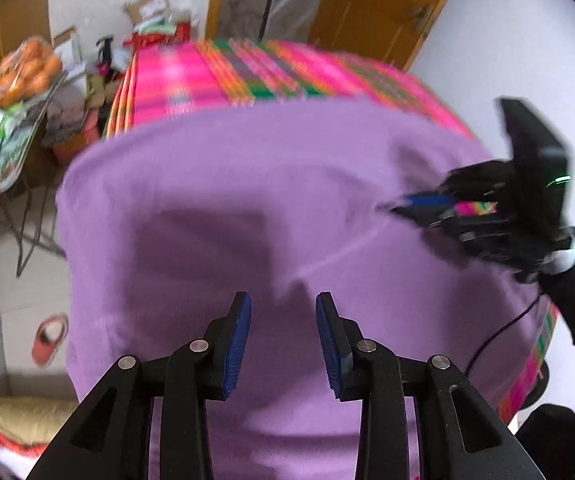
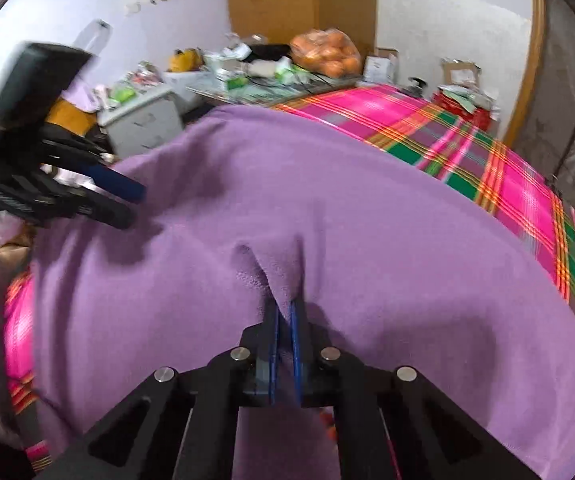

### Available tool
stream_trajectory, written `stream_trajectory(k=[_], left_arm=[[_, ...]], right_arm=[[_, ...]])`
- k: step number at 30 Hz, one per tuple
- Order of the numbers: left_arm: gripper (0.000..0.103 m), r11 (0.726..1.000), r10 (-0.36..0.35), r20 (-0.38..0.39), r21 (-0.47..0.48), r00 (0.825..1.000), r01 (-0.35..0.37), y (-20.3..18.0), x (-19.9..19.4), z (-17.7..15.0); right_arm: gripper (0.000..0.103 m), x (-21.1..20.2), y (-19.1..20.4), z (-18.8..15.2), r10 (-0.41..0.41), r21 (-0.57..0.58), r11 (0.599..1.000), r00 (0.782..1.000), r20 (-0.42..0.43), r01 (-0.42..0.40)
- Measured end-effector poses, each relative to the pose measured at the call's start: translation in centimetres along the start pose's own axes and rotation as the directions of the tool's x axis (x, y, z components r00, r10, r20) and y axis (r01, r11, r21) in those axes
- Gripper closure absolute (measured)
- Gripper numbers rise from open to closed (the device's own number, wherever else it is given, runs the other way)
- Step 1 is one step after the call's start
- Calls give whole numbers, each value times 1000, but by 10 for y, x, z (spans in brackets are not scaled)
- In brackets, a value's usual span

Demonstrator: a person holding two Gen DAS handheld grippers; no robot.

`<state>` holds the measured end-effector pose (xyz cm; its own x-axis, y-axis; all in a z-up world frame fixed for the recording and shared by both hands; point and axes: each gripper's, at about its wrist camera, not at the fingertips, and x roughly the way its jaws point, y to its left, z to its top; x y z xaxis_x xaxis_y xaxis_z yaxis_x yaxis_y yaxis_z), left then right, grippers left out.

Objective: Fold clothes

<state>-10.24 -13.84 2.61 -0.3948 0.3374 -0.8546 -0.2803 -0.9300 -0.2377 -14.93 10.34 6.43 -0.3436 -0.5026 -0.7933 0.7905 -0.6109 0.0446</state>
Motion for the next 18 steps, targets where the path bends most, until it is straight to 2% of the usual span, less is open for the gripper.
stream_trajectory(k=[2, 5, 8, 12, 16, 18], left_arm=[[68, 1000, 9, -26, -8, 1000, -9, 5, 4, -7], [68, 1000, 21, -52, -10, 998, -22, 11, 7, -17], [68, 997, 57, -66, 48, 996, -54, 2, 4, -24], [68, 985, 117, -91, 136, 989, -104, -11, -2, -43], [68, 980, 147, -114, 148, 983, -130, -17, -10, -61], [68, 981, 158, -133, 136, 979, -139, -17, -13, -68]], right_arm=[[96, -5, 4, -8, -5, 3, 1000, 1000, -8, 5], [92, -10, -7, -16, 6, 77, 997, 1000, -25, -4], [83, -23, -17, -29, -10, 135, 991, 1000, -17, 12], [83, -38, -33, -59, -63, 206, 976, 996, -58, 74], [82, -62, -56, -94, -104, 333, 936, 993, -48, 114], [81, -78, -78, -112, -131, 457, 881, 991, -17, 125]])
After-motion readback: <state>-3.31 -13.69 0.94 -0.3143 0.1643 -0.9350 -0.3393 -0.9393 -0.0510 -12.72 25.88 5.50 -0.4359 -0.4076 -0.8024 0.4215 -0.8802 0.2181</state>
